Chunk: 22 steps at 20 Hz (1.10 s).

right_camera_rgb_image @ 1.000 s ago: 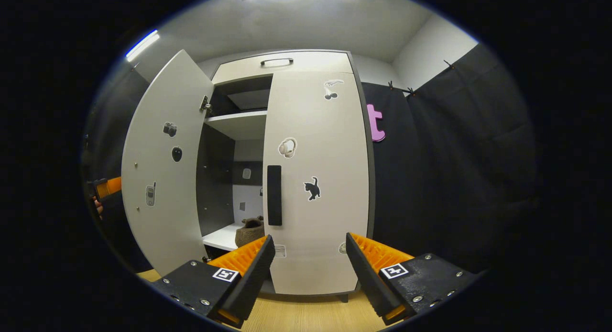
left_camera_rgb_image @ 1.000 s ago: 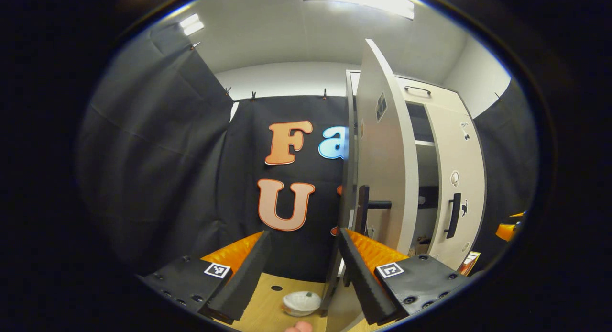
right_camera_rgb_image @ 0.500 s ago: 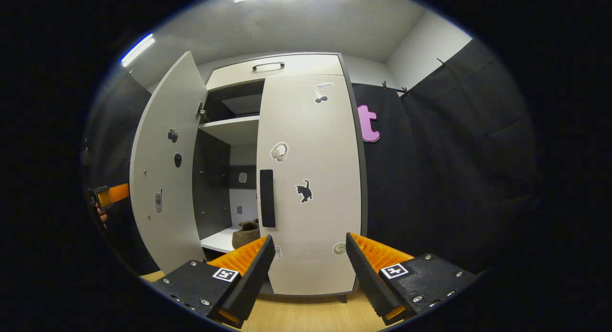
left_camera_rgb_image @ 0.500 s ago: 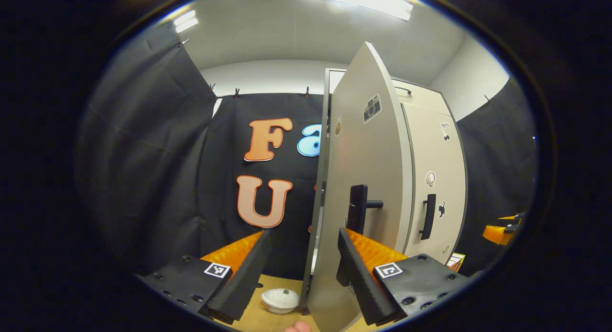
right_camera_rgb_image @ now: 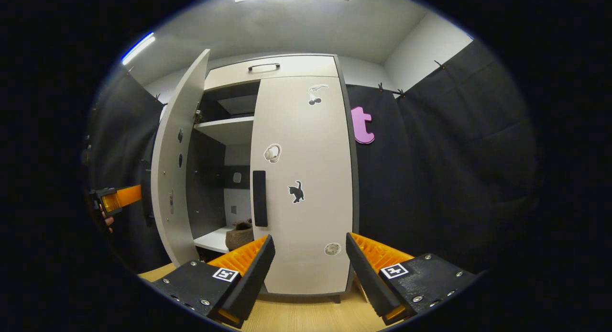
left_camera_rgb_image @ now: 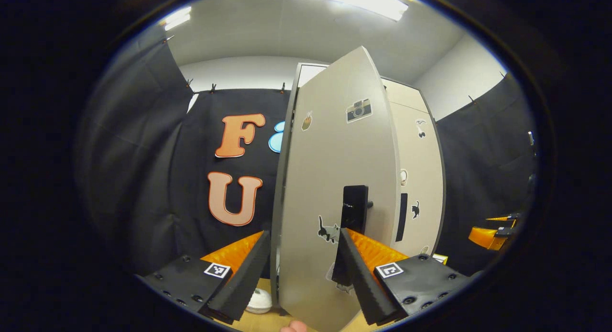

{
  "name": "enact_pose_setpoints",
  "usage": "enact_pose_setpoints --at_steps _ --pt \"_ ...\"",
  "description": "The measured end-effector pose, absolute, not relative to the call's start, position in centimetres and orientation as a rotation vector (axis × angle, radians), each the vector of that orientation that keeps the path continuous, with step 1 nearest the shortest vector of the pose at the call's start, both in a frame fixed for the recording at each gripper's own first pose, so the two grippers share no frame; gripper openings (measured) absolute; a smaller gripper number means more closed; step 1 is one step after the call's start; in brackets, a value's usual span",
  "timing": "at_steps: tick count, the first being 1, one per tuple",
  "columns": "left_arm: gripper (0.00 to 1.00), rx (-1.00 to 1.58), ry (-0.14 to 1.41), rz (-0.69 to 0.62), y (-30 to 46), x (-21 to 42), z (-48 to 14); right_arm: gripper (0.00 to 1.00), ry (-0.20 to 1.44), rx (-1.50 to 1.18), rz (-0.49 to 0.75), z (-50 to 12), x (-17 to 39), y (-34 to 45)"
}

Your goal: Grab one shoe with the right hand and put it into the shoe cabinet, grab the other shoe with the left hand and put it into the shoe cabinet; then close the right door with the right hand and the left door with the left hand.

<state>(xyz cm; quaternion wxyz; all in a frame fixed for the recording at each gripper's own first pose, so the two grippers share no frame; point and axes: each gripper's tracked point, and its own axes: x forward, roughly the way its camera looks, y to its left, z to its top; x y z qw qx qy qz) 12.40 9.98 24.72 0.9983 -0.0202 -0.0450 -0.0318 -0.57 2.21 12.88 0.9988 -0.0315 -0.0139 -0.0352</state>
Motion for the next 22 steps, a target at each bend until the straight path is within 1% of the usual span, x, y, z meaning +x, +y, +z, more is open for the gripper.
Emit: enact_pose_setpoints --at_steps 1,2,4,5,6,12,18,19,20,22 --pt "0.99 -0.055 -0.084 -0.080 9.3 12.6 24.6 0.92 -0.026 -0.062 -0.075 12.8 -0.7 2.0" --pt "0.95 -0.066 -0.080 -0.099 8.7 12.8 24.5 0.92 -0.025 -0.061 -0.083 12.7 -0.8 1.7" --pt "0.95 -0.072 -0.079 -0.131 7.3 13.1 24.5 0.92 -0.024 -0.056 -0.097 12.6 -1.0 1.0" --pt "0.91 -0.064 -0.080 -0.139 6.7 13.1 24.5 0.92 -0.023 -0.053 -0.104 12.5 -1.0 0.7" --pt "0.95 -0.055 -0.081 -0.150 6.1 13.2 24.5 0.92 -0.022 -0.050 -0.110 12.5 -1.1 0.5" --pt "0.96 -0.035 -0.071 -0.204 2.5 16.4 23.5 0.92 -0.016 -0.054 -0.139 12.4 -1.6 -1.0" --pt "0.96 -0.020 -0.059 -0.191 0.8 19.8 22.6 0.92 -0.017 -0.066 -0.158 12.6 -1.8 -2.4" --pt "0.94 -0.026 -0.059 -0.194 0.6 20.3 22.4 0.92 -0.018 -0.066 -0.161 12.6 -1.7 -2.5" --pt "0.94 -0.032 -0.057 -0.198 0.5 20.7 22.3 0.92 -0.020 -0.066 -0.163 12.6 -1.8 -2.7" --pt "0.99 -0.061 -0.046 -0.200 0.1 21.8 21.9 0.92 -0.017 -0.066 -0.163 12.5 -1.8 -3.1"
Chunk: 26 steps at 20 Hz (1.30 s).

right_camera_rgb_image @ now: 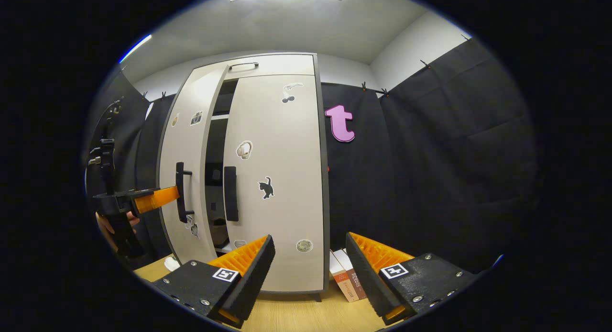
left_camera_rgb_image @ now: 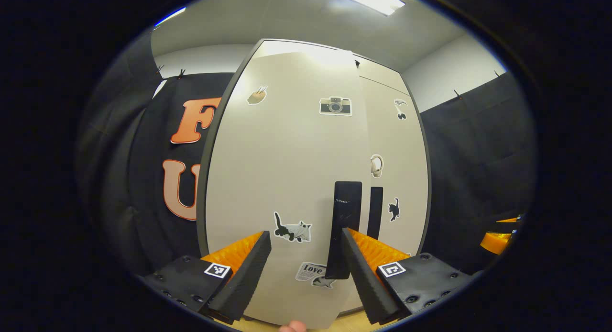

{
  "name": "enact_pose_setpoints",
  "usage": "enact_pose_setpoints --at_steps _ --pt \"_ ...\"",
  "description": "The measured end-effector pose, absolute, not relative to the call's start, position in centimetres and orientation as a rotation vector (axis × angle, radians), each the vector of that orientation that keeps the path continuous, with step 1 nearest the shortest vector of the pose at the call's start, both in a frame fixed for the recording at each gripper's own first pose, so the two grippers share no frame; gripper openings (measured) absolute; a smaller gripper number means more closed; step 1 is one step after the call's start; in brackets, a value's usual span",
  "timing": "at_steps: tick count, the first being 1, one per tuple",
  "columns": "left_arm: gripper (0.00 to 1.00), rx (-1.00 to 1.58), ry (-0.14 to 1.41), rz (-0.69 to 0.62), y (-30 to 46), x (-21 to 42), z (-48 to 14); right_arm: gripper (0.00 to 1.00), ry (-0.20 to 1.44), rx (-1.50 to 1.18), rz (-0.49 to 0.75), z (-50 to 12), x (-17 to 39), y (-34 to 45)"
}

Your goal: Grab one shoe with the right hand and put it into the shoe cabinet, grab the other shoe with the left hand and put it into the shoe cabinet; then close the right door with the right hand and the left door with the left hand.

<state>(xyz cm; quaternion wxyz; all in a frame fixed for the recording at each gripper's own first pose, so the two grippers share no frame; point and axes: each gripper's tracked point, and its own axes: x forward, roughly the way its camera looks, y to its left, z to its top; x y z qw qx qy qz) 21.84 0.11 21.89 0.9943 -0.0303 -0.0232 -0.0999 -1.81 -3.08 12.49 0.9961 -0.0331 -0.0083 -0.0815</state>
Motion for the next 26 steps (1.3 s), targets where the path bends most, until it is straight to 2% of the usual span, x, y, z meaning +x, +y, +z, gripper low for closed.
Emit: enact_pose_setpoints --at_steps 2,5,16,21,23,24,26 --pt "0.94 -0.063 -0.016 -0.176 0.4 22.8 21.1 0.92 -0.014 -0.066 -0.167 12.5 -1.7 -3.4" --pt "0.97 -0.057 -0.015 -0.173 -0.3 24.3 21.0 0.92 -0.012 -0.069 -0.165 12.5 -1.1 -3.7" --pt "0.96 0.007 -0.013 -0.119 -1.2 27.9 20.7 0.92 -0.020 -0.063 -0.111 13.0 0.0 -2.9" --pt "0.97 -0.026 -0.023 -0.141 -1.8 27.0 21.3 0.92 -0.028 -0.065 -0.084 13.4 0.4 -2.8" --pt "0.94 -0.028 -0.030 -0.135 -1.5 25.2 21.9 0.92 -0.023 -0.069 -0.070 13.1 0.7 -2.9" --pt "0.96 -0.024 -0.037 -0.131 -1.4 24.3 22.3 0.92 -0.019 -0.069 -0.061 12.9 0.8 -2.9" --pt "0.96 -0.025 -0.055 -0.136 -1.4 22.2 23.0 0.92 -0.020 -0.064 -0.047 12.7 0.9 -2.9"
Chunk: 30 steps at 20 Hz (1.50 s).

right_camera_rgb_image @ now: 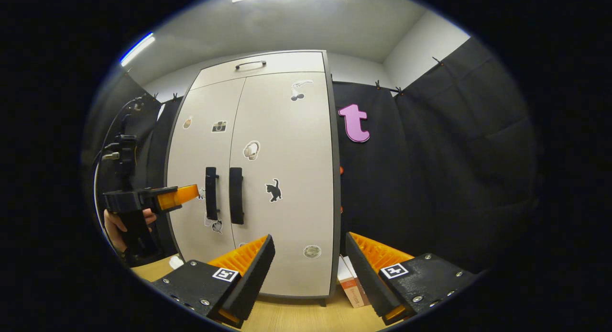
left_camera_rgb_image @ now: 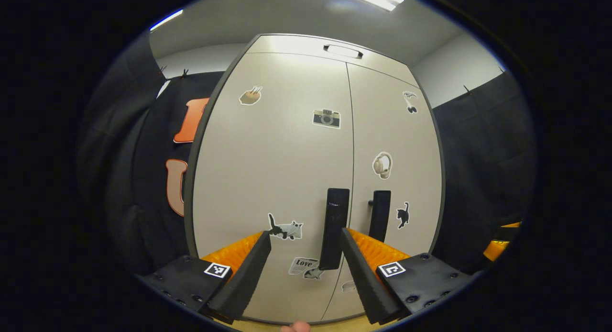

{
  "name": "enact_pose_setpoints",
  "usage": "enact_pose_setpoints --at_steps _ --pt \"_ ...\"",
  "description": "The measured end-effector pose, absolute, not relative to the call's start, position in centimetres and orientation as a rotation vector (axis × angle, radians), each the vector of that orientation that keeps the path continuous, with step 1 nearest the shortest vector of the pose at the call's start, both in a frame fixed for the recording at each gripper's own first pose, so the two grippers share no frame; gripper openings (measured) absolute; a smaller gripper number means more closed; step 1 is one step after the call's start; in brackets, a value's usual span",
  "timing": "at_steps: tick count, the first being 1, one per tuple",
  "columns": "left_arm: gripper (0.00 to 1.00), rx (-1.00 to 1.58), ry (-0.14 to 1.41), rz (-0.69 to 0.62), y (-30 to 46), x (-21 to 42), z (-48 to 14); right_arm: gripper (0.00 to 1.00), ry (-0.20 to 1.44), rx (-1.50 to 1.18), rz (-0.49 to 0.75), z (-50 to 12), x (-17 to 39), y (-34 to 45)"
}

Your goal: Grab one shoe with the right hand and put it into the shoe cabinet, grab the other shoe with the left hand and put it into the shoe cabinet; then close the right door with the right hand and the left door with the left hand.

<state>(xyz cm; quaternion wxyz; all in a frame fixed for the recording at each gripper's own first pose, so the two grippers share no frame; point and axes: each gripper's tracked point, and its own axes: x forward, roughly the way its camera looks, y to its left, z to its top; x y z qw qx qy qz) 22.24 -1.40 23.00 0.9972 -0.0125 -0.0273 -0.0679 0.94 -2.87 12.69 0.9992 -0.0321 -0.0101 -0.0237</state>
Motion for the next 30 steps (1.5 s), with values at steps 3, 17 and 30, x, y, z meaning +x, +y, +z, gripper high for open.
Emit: enact_pose_setpoints --at_steps 3,17,30 --pt "0.96 -0.019 -0.072 -0.127 -1.0 19.3 23.3 0.92 -0.017 -0.063 -0.022 12.1 1.2 -2.6" --pt "0.96 -0.035 -0.062 -0.036 1.6 9.8 19.6 0.92 0.009 -0.063 0.090 8.7 0.0 0.4" --pt "0.99 -0.044 -0.021 -0.016 1.1 9.2 16.7 0.92 0.013 0.007 0.099 8.0 -0.4 -1.0"
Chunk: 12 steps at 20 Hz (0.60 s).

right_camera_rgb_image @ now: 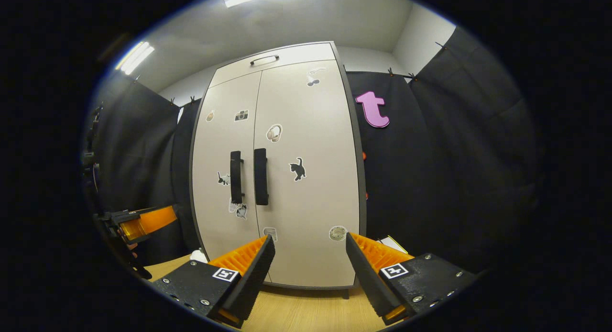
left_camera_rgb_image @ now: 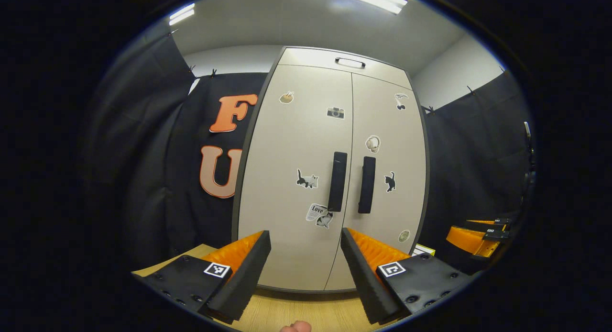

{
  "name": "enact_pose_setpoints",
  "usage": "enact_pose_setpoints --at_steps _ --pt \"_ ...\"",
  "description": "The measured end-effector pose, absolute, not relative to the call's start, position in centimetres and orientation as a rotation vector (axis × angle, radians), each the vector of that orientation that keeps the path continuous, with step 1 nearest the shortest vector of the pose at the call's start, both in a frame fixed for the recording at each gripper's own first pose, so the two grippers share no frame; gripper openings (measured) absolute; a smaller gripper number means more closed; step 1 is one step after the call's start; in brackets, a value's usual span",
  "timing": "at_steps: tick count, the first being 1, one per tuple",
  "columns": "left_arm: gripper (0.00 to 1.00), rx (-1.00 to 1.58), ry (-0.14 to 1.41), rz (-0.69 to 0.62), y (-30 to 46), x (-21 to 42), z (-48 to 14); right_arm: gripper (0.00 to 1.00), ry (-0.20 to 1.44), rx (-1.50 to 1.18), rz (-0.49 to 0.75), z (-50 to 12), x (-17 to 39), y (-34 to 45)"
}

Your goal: Grab one shoe with the right hand and put it into the shoe cabinet, grab the other shoe with the left hand and put it into the shoe cabinet; then close the right door with the right hand and the left door with the left hand.

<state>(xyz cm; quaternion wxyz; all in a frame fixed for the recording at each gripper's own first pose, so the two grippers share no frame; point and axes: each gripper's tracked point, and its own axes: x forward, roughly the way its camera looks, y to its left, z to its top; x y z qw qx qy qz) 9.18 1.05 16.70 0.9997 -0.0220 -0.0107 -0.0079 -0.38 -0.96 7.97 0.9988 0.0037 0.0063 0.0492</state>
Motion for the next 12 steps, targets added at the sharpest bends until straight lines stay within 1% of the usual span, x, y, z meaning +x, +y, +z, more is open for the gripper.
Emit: enact_pose_setpoints --at_steps 1,2,12 --pt "0.99 -0.038 -0.026 -0.018 0.9 9.2 16.7 0.92 0.012 0.015 0.097 7.9 -0.3 -1.0" --pt "0.96 -0.034 -0.026 -0.019 0.8 9.2 16.6 0.92 0.011 0.022 0.097 7.8 -0.3 -1.1" --pt "0.96 -0.025 0.006 -0.033 0.0 9.6 15.3 0.92 0.036 0.058 0.103 6.9 0.4 -0.8"
